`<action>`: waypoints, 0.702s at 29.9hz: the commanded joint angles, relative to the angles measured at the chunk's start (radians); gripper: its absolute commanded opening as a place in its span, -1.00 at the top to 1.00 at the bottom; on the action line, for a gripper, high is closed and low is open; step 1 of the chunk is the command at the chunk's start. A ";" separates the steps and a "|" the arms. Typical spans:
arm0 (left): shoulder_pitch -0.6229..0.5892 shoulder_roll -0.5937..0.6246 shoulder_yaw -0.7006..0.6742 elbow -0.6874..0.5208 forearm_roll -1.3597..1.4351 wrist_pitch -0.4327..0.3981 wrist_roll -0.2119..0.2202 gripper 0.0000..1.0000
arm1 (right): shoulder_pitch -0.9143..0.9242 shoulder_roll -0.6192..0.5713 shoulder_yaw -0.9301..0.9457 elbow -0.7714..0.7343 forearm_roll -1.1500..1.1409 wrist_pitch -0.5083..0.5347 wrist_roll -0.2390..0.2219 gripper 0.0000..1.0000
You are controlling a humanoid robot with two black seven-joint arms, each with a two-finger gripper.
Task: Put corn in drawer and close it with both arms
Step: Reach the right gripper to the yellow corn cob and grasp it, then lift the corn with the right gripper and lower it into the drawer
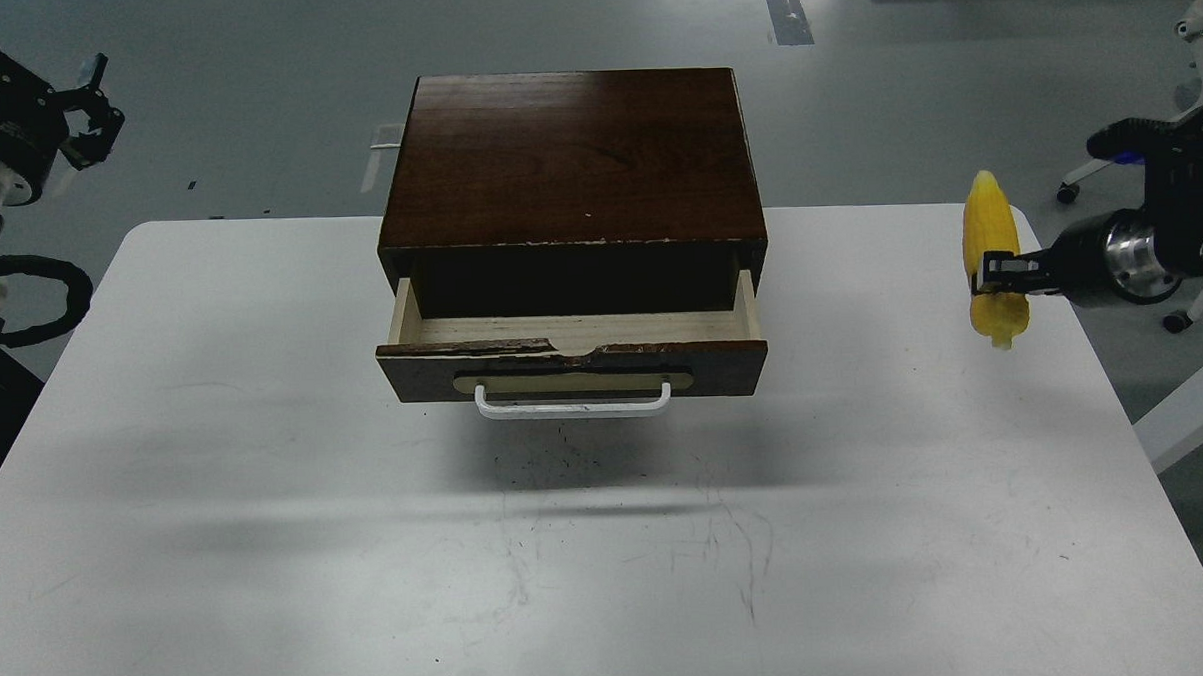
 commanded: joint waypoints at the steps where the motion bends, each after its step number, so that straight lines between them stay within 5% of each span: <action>1: 0.000 0.010 0.004 0.000 0.002 0.000 0.009 -0.96 | 0.105 0.000 0.002 0.038 -0.119 -0.067 0.006 0.75; 6: 0.002 0.011 0.006 0.000 0.002 0.000 0.014 -0.96 | 0.195 0.026 0.008 0.119 -0.331 -0.105 0.065 0.74; 14: -0.006 0.023 0.007 0.000 0.002 0.000 0.013 -0.96 | 0.372 0.295 0.006 0.130 -0.438 -0.110 0.135 0.74; 21: -0.009 0.022 0.006 0.000 0.002 0.000 0.011 -0.96 | 0.420 0.466 0.000 0.222 -0.615 -0.108 0.154 0.73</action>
